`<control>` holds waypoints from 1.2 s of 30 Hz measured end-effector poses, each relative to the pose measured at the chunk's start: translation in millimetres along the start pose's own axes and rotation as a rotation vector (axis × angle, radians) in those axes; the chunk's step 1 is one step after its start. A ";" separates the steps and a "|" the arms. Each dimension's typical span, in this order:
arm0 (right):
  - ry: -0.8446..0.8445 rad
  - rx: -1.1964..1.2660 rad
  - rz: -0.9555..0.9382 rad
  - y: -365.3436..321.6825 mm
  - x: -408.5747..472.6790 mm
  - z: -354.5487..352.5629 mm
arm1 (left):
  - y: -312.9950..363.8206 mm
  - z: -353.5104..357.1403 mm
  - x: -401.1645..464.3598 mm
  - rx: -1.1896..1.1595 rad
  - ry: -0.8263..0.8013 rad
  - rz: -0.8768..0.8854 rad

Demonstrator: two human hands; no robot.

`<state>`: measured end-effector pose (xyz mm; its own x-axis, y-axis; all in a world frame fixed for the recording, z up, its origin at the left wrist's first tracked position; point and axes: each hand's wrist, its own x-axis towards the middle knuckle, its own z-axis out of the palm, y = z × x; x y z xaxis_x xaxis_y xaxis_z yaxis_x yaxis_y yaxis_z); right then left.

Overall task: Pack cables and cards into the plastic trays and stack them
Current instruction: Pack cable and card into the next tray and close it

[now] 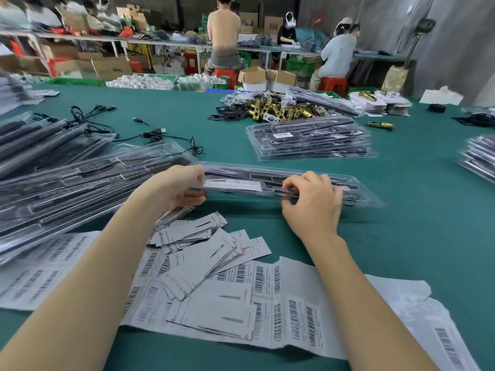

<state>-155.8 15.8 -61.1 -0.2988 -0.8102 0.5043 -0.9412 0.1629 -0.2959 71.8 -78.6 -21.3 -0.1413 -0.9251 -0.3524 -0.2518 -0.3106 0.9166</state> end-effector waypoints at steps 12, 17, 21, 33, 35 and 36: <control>0.019 0.310 -0.292 -6.9 -3.2 1.6 | -0.1 -5.5 7.0 0.077 0.055 0.104; 0.125 0.319 -0.307 -7.1 -2.4 4.5 | 0.2 -3.3 7.5 -0.059 0.028 0.071; 0.065 0.281 -0.324 -9.6 -4.6 4.8 | 4.2 -0.9 4.5 -0.141 -0.010 0.104; 0.120 0.210 -0.266 -13.8 2.5 -1.1 | 4.8 -5.8 -0.3 -0.320 -0.003 0.026; -0.020 0.118 -0.221 -7.6 6.3 -5.4 | 3.6 -5.2 -1.5 -0.301 -0.023 0.028; -0.067 0.098 -0.202 -5.2 7.6 -7.8 | 3.3 -4.9 -2.2 -0.297 -0.030 0.033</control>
<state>-154.4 13.1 -49.3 -0.0916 -0.8572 0.5069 -0.9600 -0.0593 -0.2737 76.0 -78.6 -16.5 -0.1740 -0.9302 -0.3233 0.0437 -0.3353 0.9411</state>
